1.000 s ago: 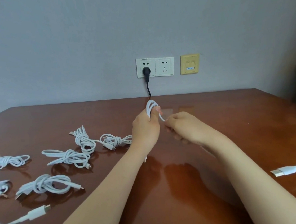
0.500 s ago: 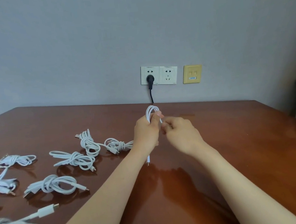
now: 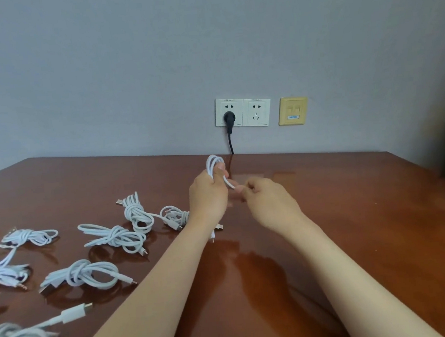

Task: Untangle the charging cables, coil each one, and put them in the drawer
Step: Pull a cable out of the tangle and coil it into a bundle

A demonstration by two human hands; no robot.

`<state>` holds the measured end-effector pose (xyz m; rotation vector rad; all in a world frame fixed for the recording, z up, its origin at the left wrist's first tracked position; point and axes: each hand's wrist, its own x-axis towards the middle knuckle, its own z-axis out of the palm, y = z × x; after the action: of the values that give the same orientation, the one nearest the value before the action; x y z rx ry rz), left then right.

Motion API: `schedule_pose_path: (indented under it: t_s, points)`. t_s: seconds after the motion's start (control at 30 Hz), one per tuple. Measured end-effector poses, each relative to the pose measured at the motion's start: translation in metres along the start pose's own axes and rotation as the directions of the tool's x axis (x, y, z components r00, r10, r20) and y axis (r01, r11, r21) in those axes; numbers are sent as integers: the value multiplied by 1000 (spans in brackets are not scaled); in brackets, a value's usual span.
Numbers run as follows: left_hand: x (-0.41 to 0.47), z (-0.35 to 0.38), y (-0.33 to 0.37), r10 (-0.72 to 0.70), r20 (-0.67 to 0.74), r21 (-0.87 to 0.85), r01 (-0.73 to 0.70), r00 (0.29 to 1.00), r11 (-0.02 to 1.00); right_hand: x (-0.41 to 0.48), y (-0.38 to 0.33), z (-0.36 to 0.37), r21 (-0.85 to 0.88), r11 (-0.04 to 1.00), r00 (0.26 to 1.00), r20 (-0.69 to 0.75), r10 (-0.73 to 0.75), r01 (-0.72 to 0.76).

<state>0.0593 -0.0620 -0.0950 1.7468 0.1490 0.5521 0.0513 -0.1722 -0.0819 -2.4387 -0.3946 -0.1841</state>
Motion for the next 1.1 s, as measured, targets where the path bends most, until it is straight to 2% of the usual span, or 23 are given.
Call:
schedule_pose_path:
  t_s: [0.07, 0.1, 0.17, 0.2, 0.37, 0.5, 0.63, 0.8, 0.87, 1.0, 1.1]
  points:
    - [1, 0, 2, -153, 43, -335, 158, 987, 929, -4, -1, 2, -77, 997, 999, -42, -18, 15]
    - [2, -1, 3, -212, 75, -493, 221, 974, 841, -7, -1, 2, -108, 994, 997, -62, -34, 27]
    - [4, -3, 7, -296, 101, -686, 282, 950, 671, -9, 1, 4, -174, 983, 992, -97, -74, 57]
    - [5, -4, 8, -324, 103, -728, 293, 940, 620, -10, 3, 4, -212, 975, 990, -109, -93, 69]
    - [9, -8, 9, -358, 109, -797, 296, 928, 526, -7, 3, 3, -375, 911, 969, -107, -225, 170]
    - [12, -11, 11, -326, 86, -796, 261, 942, 545, -6, 3, -2, -501, 811, 927, -42, -373, 303]
    - [12, -14, 13, -315, 40, -748, 238, 948, 620, -8, 11, -6, -455, 825, 924, -11, -382, 335]
    - [11, -13, 10, -268, 8, -634, 212, 963, 743, -8, 20, -6, -331, 895, 927, -125, -354, 298]
    - [10, -12, 7, -270, 11, -593, 224, 963, 774, -10, 24, -1, -313, 880, 894, -159, -418, 356]
    - [8, -14, 5, -315, 91, -501, 317, 945, 805, -10, 31, 6, -318, 805, 775, -247, -581, 502]
    - [6, -14, 7, -290, 152, -353, 326, 945, 877, -8, 34, 5, -249, 810, 774, -246, -584, 532]
